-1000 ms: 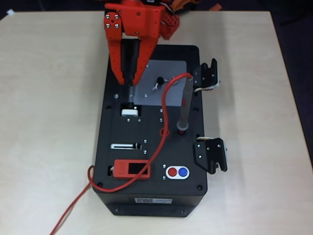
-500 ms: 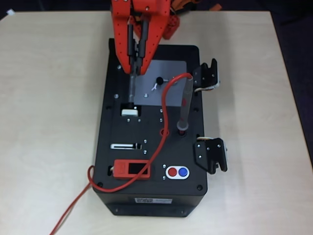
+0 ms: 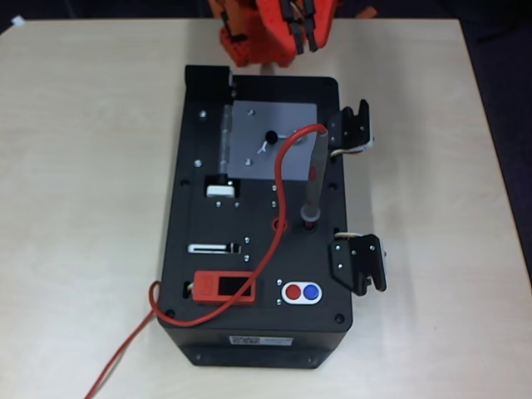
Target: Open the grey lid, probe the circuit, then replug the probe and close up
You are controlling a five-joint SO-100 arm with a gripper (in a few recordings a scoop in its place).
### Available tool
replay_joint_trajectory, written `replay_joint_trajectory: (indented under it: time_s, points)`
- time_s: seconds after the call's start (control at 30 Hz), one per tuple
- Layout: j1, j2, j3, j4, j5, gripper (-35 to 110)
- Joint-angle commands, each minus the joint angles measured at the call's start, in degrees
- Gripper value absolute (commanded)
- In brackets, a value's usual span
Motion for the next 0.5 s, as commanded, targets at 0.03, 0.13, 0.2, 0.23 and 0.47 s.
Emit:
replay_joint_trajectory:
  time_s: [0.03,0.13,0.2,0.23,0.47]
  points:
    - [-2.0,8.3,6.2,-4.7,9.4,0]
    - [-2.2,13.6,10.8,-8.1,15.5,0]
    - [-1.6,17.4,13.1,-9.4,20.4,0]
    - [-1.2,19.0,14.1,-10.0,22.5,0]
    - [2.3,28.0,21.2,-17.9,35.0,0]
